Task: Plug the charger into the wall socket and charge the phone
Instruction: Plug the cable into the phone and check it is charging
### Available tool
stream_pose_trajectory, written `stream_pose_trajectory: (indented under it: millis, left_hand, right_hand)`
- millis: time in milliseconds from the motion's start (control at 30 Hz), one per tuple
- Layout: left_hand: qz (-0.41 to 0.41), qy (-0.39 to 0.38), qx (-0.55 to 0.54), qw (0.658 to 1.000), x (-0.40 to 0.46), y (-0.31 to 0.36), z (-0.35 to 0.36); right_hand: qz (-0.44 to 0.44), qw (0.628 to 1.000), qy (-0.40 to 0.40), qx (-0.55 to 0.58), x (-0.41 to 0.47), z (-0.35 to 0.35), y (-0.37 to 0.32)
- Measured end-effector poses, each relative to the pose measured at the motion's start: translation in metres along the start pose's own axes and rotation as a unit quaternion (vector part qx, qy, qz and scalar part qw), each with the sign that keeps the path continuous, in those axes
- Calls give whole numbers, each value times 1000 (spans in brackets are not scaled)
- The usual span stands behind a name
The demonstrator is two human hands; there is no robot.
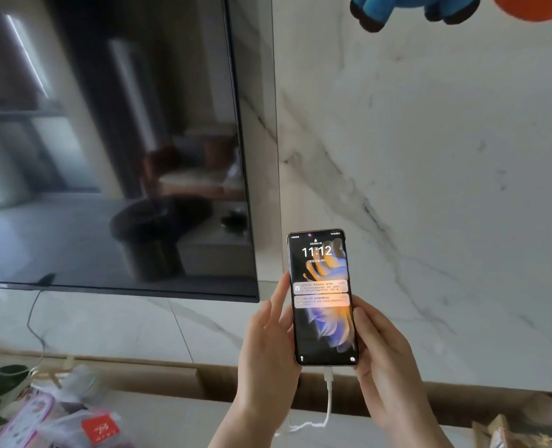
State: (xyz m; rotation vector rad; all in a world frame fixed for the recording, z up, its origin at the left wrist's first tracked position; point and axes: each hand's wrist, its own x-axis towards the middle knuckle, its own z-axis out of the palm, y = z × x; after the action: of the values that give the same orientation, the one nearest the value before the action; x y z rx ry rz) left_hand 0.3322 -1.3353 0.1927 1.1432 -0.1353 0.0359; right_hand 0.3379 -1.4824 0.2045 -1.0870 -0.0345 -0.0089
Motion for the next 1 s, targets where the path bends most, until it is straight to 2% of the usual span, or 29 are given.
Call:
stream_pose_trajectory:
  millis: [33, 67, 233, 1000]
  left_hand:
    - [20, -21, 17, 999, -4, 5, 5]
    - [59, 8, 68, 996, -4, 9, 11]
    - [-19, -4, -83, 996, 2, 12, 12]
    - [-20, -17, -94, 995, -6, -1, 31]
  right_hand:
    - [3, 1000, -3, 6, 1, -1, 0]
    - [8, 1000, -5, 12, 1, -2, 0]
    - [25, 999, -27, 5, 2, -3, -4]
    - [39, 998, -39, 0, -3, -27, -5]
